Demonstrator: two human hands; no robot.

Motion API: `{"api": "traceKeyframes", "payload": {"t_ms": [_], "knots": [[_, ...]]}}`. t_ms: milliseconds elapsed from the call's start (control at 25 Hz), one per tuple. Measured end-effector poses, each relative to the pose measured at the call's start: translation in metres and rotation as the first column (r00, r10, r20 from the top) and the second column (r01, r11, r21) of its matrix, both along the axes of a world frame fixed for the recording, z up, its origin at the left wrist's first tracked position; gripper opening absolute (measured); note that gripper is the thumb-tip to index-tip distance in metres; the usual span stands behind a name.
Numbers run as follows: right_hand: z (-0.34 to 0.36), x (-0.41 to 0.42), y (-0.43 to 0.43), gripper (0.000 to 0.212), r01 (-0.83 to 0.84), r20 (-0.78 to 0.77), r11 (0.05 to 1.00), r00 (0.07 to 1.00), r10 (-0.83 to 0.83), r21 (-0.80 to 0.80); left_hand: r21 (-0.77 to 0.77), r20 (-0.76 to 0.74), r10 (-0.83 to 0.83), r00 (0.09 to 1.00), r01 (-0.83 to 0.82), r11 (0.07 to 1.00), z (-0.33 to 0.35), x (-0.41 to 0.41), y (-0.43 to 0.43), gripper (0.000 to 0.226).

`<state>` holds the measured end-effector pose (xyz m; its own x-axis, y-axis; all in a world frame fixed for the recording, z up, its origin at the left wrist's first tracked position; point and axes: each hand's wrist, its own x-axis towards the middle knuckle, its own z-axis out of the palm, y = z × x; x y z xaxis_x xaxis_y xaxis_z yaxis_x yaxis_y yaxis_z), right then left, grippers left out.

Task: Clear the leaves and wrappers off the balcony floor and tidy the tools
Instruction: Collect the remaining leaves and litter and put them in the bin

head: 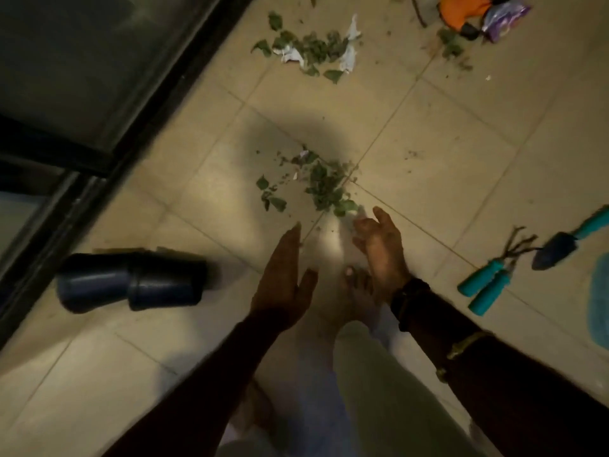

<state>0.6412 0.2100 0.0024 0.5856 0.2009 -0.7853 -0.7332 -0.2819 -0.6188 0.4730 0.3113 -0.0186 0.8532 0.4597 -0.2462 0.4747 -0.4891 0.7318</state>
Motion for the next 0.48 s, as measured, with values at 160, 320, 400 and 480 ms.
{"api": "traceKeyframes", "payload": {"t_ms": [160,320,400,480], "knots": [[-0.119,0.002,-0.017,0.076,-0.319,0.515,0.923,0.766,0.384,-0.214,0.388,-0.155,-0.496,0.854,0.514,0.765,-0.129,0.011,0.0,0.069],[-0.17,-0.028,-0.007,0.097,-0.342,0.576,0.849,0.627,0.525,-0.402,0.526,-0.186,-0.451,0.873,0.476,0.705,-0.17,0.033,0.006,0.071],[-0.17,-0.027,0.031,0.102,-0.322,0.597,0.894,0.666,0.448,-0.312,0.549,-0.117,-0.419,0.9,0.411,0.728,-0.177,0.058,0.017,0.07],[-0.162,-0.011,0.069,0.102,-0.306,0.619,0.945,0.722,0.309,-0.115,0.55,-0.057,-0.404,0.913,0.367,0.75,-0.173,0.08,0.03,0.075]]}}
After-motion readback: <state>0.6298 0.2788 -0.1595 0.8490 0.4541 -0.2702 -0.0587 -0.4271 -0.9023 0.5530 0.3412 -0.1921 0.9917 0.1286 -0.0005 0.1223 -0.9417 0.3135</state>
